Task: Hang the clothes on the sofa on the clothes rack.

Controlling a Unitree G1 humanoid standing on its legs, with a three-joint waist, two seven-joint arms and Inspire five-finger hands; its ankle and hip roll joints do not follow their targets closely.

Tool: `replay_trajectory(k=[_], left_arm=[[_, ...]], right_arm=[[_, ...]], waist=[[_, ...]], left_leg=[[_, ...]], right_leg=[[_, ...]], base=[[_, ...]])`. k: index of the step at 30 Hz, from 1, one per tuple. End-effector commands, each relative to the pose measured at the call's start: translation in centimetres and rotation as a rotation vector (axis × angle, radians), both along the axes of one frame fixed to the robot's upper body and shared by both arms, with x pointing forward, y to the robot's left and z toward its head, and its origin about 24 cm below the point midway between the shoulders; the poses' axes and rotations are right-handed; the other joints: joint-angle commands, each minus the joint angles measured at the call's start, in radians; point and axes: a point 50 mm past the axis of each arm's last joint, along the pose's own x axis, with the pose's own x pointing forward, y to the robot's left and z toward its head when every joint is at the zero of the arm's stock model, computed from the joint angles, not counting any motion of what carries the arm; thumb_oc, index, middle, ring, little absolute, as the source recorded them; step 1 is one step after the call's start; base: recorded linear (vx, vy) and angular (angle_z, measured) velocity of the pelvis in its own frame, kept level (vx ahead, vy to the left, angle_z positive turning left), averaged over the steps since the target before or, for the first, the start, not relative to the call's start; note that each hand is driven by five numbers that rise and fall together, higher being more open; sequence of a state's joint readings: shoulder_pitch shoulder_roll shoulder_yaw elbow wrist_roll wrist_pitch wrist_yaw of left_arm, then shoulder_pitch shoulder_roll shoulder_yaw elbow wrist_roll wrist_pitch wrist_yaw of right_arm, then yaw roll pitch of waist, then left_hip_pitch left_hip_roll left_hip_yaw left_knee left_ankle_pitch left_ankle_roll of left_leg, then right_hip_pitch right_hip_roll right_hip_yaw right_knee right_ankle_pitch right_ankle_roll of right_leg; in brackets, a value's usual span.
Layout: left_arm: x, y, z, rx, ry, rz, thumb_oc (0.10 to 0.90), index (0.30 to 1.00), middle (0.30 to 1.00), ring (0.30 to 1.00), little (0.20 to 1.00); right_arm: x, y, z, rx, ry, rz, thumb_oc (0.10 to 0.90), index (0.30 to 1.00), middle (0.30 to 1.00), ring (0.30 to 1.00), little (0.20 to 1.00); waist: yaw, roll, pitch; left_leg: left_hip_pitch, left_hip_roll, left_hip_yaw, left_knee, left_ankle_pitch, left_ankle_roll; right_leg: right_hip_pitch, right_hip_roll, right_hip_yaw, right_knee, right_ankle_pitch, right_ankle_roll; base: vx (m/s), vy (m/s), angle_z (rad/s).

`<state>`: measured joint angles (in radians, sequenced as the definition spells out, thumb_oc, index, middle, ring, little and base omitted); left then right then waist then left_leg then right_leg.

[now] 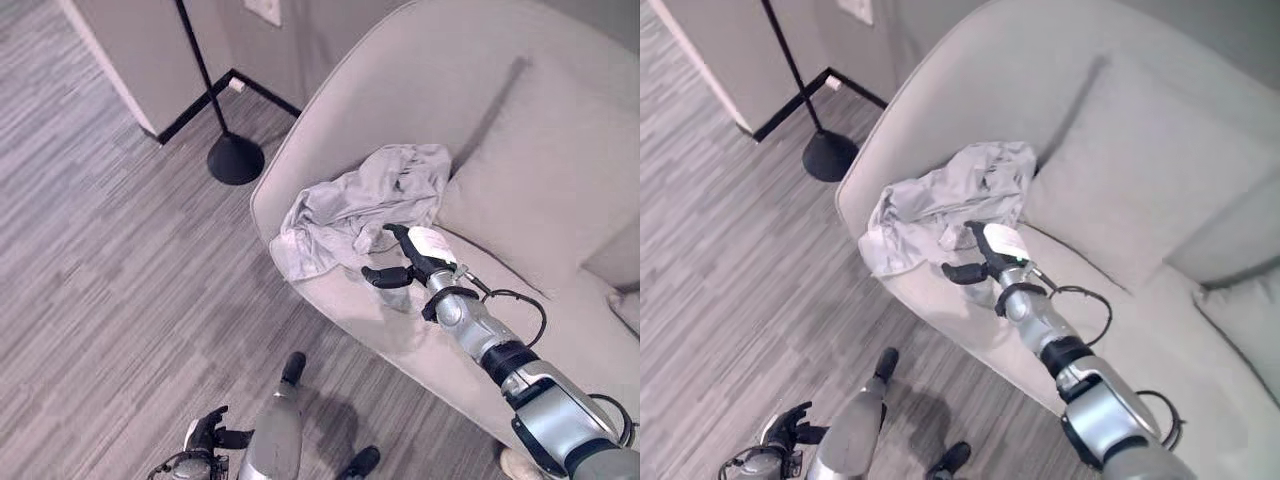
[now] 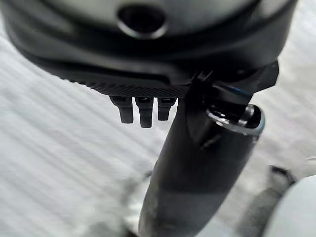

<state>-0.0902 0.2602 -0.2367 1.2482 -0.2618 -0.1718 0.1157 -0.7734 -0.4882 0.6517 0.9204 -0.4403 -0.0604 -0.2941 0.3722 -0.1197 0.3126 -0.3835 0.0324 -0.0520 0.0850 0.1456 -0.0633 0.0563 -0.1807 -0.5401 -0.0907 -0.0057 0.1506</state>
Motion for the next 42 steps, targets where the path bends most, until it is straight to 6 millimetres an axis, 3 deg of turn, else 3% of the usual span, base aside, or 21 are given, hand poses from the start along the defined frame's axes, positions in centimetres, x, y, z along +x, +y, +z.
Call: replay_trajectory(k=[1,8,18,28,32,37,41,42], left_arm=[[-0.5,0.1,0.0,0.073,0.000,-0.099,0.800,0.900,0.900,0.900,0.900],[3.0,0.0,1.5,0.158,-0.097,-0.242,0.800,0.900,0.900,0.900,0.900],[3.5,0.0,1.9,0.196,-0.126,-0.259,0.800,0.900,0.900,0.900,0.900],[5.4,-1.3,2.9,0.206,-0.201,-0.404,0.800,0.900,0.900,0.900,0.900],[6.2,-1.2,3.5,0.218,-0.230,-0.421,0.800,0.900,0.900,0.900,0.900],[6.8,-0.4,4.1,0.222,-0.263,-0.362,0.800,0.900,0.900,0.900,0.900],[7.1,0.4,4.5,0.220,-0.277,-0.302,0.800,0.900,0.900,0.900,0.900],[7.1,0.6,4.6,0.221,-0.278,-0.294,0.800,0.900,0.900,0.900,0.900]], right_arm=[[0.7,-1.9,2.7,-0.181,-0.181,-0.012,0.800,0.900,0.900,0.900,0.900],[1.7,-5.1,5.6,-0.472,-0.329,-0.137,0.800,0.900,0.900,0.900,0.900],[1.7,-5.3,6.7,-0.595,-0.434,-0.144,0.800,0.900,0.900,0.900,0.900],[2.1,-7.8,7.1,-0.548,-0.295,-0.306,0.800,0.900,0.900,0.900,0.900],[2.4,-7.9,8.3,-0.499,-0.303,-0.340,0.800,0.900,0.900,0.900,0.900],[3.2,-7.1,10.2,-0.420,-0.343,-0.351,0.800,0.900,0.900,0.900,0.900],[3.9,-5.2,9.7,-0.253,-0.273,-0.343,0.800,0.900,0.900,0.900,0.900],[4.0,-4.6,9.2,-0.225,-0.240,-0.330,0.562,0.542,0.542,0.542,0.542]], waist=[[0.007,0.014,-0.057],[0.057,-0.003,-0.038],[0.068,-0.012,-0.024],[0.102,-0.007,0.020],[0.120,-0.015,0.041],[0.140,-0.039,0.071],[0.164,-0.057,0.091],[0.167,-0.060,0.093]], left_leg=[[-0.021,0.084,-0.005,0.036,-0.116,-0.046],[-0.105,0.020,-0.040,0.083,-0.132,-0.037],[-0.160,-0.005,-0.042,0.135,-0.157,-0.034],[-0.243,-0.030,-0.051,0.190,-0.173,-0.031],[-0.282,-0.039,-0.052,0.209,-0.180,-0.030],[-0.344,-0.047,-0.055,0.247,-0.191,-0.028],[-0.357,-0.044,-0.060,0.260,-0.199,-0.026],[-0.359,-0.045,-0.060,0.259,-0.198,-0.025]], right_leg=[[0.023,-0.095,-0.007,0.092,-0.022,0.035],[0.000,-0.111,-0.034,0.101,-0.006,0.043],[-0.027,-0.117,-0.015,0.097,0.003,0.039],[-0.053,-0.110,-0.017,0.078,0.021,0.045],[-0.068,-0.107,-0.019,0.060,0.029,0.046],[-0.097,-0.099,-0.019,0.059,0.042,0.046],[-0.103,-0.092,-0.026,0.057,0.037,0.044],[-0.103,-0.091,-0.027,0.057,0.038,0.044]], base=[[0.09,0.061,0.50],[0.07,0.057,0.25],[0.03,0.020,0.05],[0.02,0.012,0.02],[0.03,0.016,0.00],[0.02,0.005,0.04],[0.03,-0.011,0.10],[0.03,-0.023,0.03]])
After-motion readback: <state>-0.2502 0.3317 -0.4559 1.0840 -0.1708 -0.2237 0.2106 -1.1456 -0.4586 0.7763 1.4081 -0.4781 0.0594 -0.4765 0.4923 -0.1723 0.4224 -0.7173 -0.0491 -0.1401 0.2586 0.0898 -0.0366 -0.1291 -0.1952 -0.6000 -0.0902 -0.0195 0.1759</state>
